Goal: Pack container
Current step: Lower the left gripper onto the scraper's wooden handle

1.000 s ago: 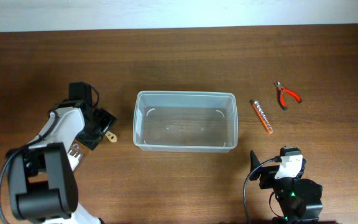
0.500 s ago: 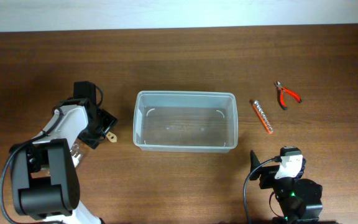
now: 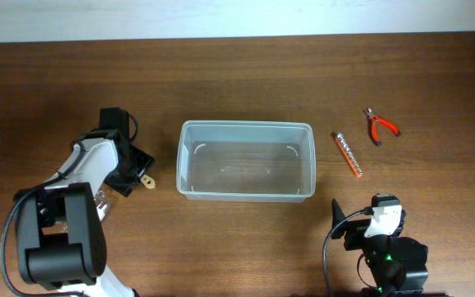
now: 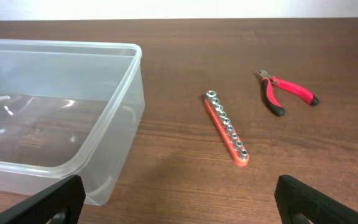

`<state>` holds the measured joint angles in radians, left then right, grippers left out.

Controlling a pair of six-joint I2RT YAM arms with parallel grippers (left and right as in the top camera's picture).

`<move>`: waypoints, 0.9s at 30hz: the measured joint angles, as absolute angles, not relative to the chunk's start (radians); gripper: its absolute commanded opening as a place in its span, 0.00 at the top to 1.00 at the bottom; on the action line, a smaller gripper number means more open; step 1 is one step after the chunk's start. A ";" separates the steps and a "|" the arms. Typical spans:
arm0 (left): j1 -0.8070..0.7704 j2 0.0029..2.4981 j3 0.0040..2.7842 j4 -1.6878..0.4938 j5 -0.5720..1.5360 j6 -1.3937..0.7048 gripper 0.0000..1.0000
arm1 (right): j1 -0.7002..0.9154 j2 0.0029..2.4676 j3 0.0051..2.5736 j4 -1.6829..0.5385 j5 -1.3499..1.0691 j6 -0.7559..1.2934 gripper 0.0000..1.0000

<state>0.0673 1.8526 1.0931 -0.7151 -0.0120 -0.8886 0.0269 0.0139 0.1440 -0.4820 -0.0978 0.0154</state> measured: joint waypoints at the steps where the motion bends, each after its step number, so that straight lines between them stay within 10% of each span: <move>1: 0.067 1.853 1.093 -0.715 -0.012 -0.891 0.33 | 0.027 0.014 0.144 -0.477 -0.101 0.015 0.01; 27: 0.070 1.857 1.095 -0.737 -0.036 -0.910 0.88 | 0.027 0.014 0.144 -0.472 -0.118 0.015 0.01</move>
<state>0.0700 1.8572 1.0950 -0.7372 -0.0360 -0.9096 0.0269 0.0139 0.1440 -0.4717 -0.1184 0.0154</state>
